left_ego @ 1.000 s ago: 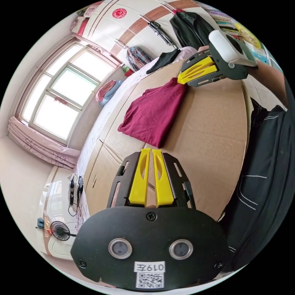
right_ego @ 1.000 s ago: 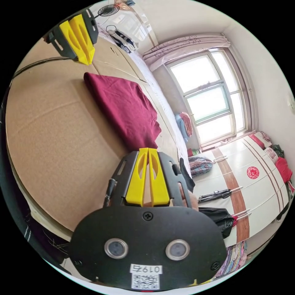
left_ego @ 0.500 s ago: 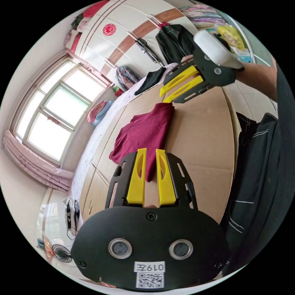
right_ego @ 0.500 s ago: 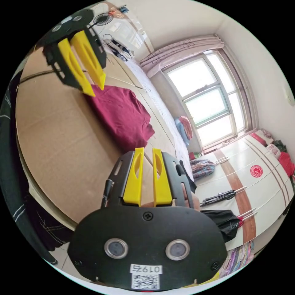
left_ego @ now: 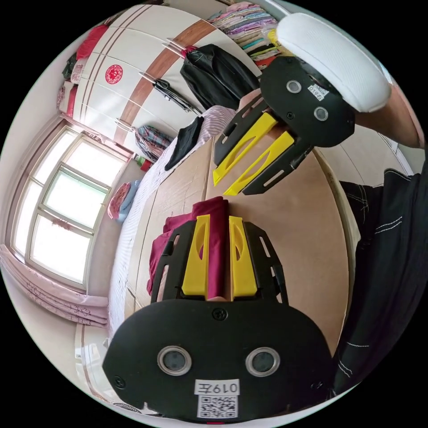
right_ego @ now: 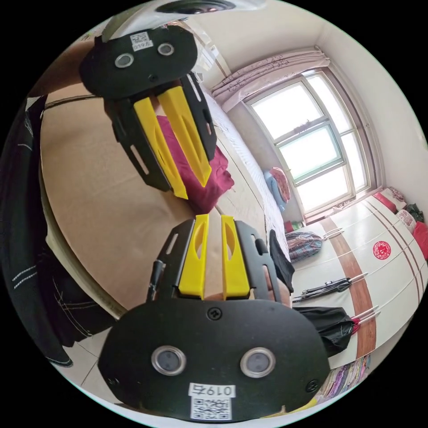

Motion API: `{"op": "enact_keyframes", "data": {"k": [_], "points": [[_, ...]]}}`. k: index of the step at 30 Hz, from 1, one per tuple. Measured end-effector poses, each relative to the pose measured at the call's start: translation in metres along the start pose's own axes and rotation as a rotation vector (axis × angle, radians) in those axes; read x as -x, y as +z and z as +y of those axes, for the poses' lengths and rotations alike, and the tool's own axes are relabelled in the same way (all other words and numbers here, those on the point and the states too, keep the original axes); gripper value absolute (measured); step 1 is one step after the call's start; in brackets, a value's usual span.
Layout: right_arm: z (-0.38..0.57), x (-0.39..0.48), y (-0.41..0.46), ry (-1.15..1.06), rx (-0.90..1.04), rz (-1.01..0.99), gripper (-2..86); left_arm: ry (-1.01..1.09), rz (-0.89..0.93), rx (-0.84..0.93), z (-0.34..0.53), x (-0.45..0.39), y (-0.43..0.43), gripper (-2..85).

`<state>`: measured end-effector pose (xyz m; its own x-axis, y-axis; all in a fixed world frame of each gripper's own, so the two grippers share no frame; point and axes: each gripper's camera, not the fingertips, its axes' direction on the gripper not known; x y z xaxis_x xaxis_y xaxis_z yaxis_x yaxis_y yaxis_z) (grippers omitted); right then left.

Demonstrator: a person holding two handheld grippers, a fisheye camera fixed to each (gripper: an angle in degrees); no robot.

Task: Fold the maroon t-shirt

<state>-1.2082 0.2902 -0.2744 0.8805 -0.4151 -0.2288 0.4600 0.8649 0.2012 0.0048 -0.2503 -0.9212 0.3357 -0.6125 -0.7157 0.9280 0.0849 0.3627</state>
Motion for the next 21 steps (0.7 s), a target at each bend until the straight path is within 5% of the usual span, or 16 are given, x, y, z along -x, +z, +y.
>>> {"op": "enact_keyframes", "data": {"k": [16,21], "points": [[-0.012,-0.089,0.026,0.086,-0.073,-0.012,4.6,-0.092,0.043,0.034,-0.026,0.177,-0.012,1.5],[-0.031,-0.135,0.039,0.163,-0.129,0.007,2.9,-0.338,0.091,-0.059,0.023,0.300,-0.059,3.2]]}}
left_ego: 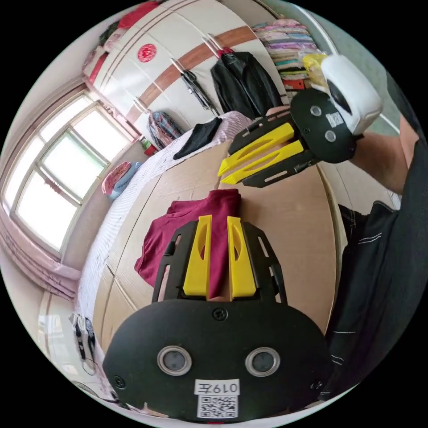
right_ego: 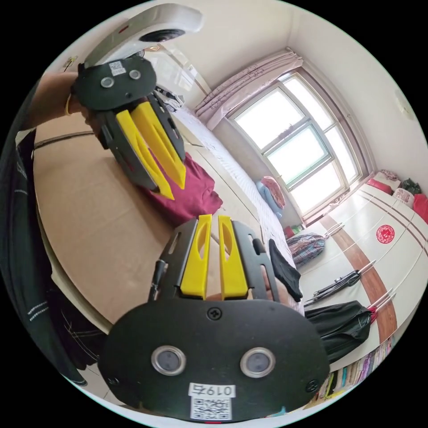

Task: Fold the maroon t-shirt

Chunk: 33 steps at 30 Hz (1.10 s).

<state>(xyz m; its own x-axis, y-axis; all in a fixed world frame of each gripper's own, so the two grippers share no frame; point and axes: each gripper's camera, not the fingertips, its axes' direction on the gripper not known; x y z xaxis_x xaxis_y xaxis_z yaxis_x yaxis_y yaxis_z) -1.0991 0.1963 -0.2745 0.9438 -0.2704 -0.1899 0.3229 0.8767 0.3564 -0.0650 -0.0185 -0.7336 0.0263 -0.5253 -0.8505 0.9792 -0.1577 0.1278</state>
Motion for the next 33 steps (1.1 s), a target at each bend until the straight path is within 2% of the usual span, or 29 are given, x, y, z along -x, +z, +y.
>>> {"op": "enact_keyframes", "data": {"k": [4,6,9,14,17,20,27,30,33], "points": [[-0.039,-0.061,0.032,0.063,-0.079,-0.032,3.2,-0.349,-0.049,0.029,0.015,0.142,-0.014,4.8],[-0.057,-0.095,0.052,0.105,-0.135,-0.115,3.4,-0.592,0.053,0.054,0.033,0.242,-0.009,5.6],[-0.083,-0.158,0.109,0.196,-0.157,-0.308,0.5,-0.819,0.227,0.000,0.058,0.343,0.000,6.2],[-0.117,-0.242,0.213,0.303,-0.105,-0.586,-0.9,-0.981,0.257,0.097,0.067,0.452,0.020,6.5],[-0.134,-0.267,0.257,0.340,-0.092,-0.693,-0.9,-1.107,0.429,0.098,0.076,0.520,0.040,6.8],[-0.152,-0.278,0.289,0.327,-0.092,-0.835,-0.9,-1.161,0.493,0.115,0.076,0.585,0.054,7.0],[-0.203,-0.306,0.340,0.198,-0.051,-0.959,-0.6,-1.104,0.602,0.175,0.058,0.711,0.072,7.3],[-0.237,-0.332,0.386,0.129,0.015,-1.018,0.8,-1.092,0.703,0.143,0.057,0.753,0.076,7.6],[-0.277,-0.347,0.450,0.036,0.143,-1.121,6.4,-1.070,0.713,0.142,0.055,0.788,0.073,7.9]]}}
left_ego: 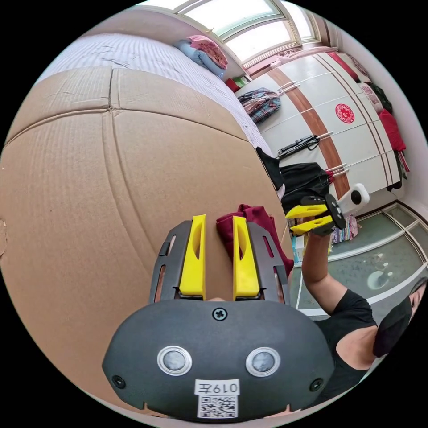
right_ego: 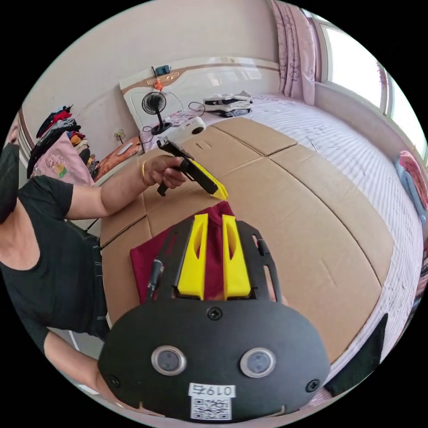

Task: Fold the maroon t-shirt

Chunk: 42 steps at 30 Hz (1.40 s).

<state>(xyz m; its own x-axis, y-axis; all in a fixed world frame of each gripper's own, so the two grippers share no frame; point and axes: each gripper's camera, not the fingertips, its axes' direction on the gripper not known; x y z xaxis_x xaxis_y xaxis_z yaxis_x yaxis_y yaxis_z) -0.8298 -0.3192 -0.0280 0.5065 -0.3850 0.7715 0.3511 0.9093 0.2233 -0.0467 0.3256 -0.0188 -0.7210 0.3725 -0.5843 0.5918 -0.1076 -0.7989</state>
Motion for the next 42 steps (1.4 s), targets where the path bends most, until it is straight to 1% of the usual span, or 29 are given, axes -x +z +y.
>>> {"op": "enact_keyframes", "data": {"k": [2,4,7,10,14,20,22,26,30,36,40,42], "points": [[-0.041,-0.044,0.014,-0.012,0.114,-0.163,8.5,0.001,0.031,-0.007,-0.012,0.005,-0.014,7.9],[-0.069,-0.076,0.022,-0.001,0.152,-0.261,8.4,-0.019,0.066,-0.021,-0.023,0.013,-0.029,7.9],[-0.102,-0.120,0.033,-0.014,0.151,-0.333,6.5,-0.046,0.113,-0.073,-0.037,0.027,-0.057,7.8],[-0.128,-0.164,0.056,-0.025,0.236,-0.463,6.1,-0.028,0.119,-0.081,-0.051,0.030,-0.080,7.8],[-0.151,-0.210,0.084,-0.025,0.379,-0.539,7.4,-0.009,0.157,-0.073,-0.071,0.031,-0.101,7.8],[-0.163,-0.226,0.115,-0.046,0.480,-0.605,6.2,0.005,0.171,-0.090,-0.091,0.032,-0.134,7.6],[-0.164,-0.224,0.121,-0.063,0.485,-0.607,4.7,0.010,0.159,-0.092,-0.096,0.030,-0.141,7.6],[-0.165,-0.225,0.116,-0.071,0.430,-0.604,0.2,0.024,0.144,-0.065,-0.105,0.024,-0.147,7.7],[-0.160,-0.225,0.112,-0.061,0.397,-0.607,-0.6,0.053,0.133,-0.052,-0.111,0.018,-0.154,7.8],[-0.142,-0.220,0.113,-0.008,0.305,-0.662,-0.7,0.089,0.116,0.000,-0.117,0.006,-0.148,7.9],[-0.133,-0.192,0.122,-0.012,0.287,-0.654,-0.4,0.094,0.113,0.007,-0.118,0.000,-0.144,6.6],[-0.129,-0.177,0.126,-0.002,0.285,-0.619,0.1,0.084,0.117,0.024,-0.117,0.000,-0.138,4.3]]}}
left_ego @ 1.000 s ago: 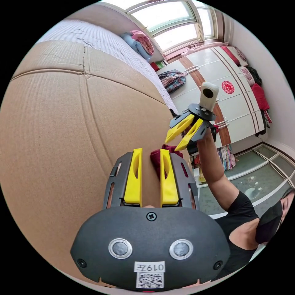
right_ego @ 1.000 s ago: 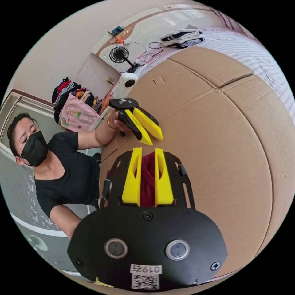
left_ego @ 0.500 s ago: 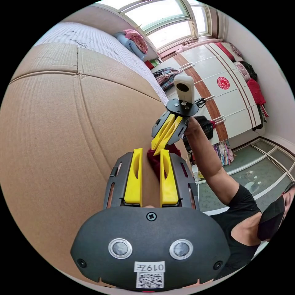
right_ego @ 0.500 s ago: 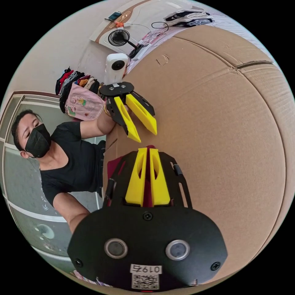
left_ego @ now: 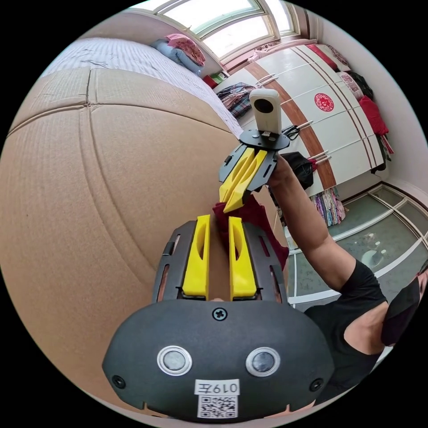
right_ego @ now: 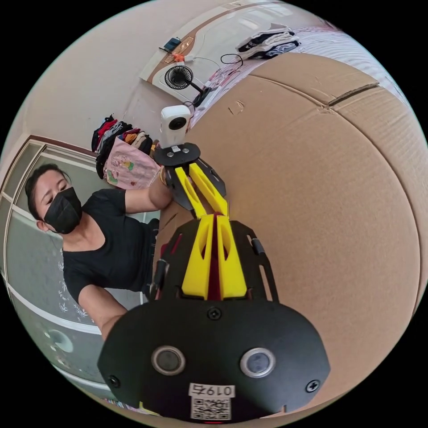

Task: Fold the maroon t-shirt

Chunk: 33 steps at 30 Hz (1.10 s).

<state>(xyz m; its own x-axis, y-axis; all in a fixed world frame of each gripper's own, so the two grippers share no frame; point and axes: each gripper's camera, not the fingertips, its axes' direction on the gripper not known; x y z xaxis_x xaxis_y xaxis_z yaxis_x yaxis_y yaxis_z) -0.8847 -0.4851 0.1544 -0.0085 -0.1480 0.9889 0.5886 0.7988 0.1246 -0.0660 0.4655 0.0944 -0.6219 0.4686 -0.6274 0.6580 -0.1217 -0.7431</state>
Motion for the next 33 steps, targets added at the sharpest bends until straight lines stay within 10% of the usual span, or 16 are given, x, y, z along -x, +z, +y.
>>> {"op": "enact_keyframes", "data": {"k": [13,23,33], "points": [[0.200,0.276,0.127,0.116,-0.485,0.468,4.6,0.011,0.020,-0.005,0.029,-0.003,0.006,1.6],[0.176,0.470,0.446,0.016,-0.379,1.367,4.8,0.033,-0.001,-0.004,0.069,-0.016,0.015,1.5],[0.161,0.513,0.577,0.100,0.046,1.582,8.1,0.040,-0.030,0.006,0.124,-0.023,0.042,1.4]]}}
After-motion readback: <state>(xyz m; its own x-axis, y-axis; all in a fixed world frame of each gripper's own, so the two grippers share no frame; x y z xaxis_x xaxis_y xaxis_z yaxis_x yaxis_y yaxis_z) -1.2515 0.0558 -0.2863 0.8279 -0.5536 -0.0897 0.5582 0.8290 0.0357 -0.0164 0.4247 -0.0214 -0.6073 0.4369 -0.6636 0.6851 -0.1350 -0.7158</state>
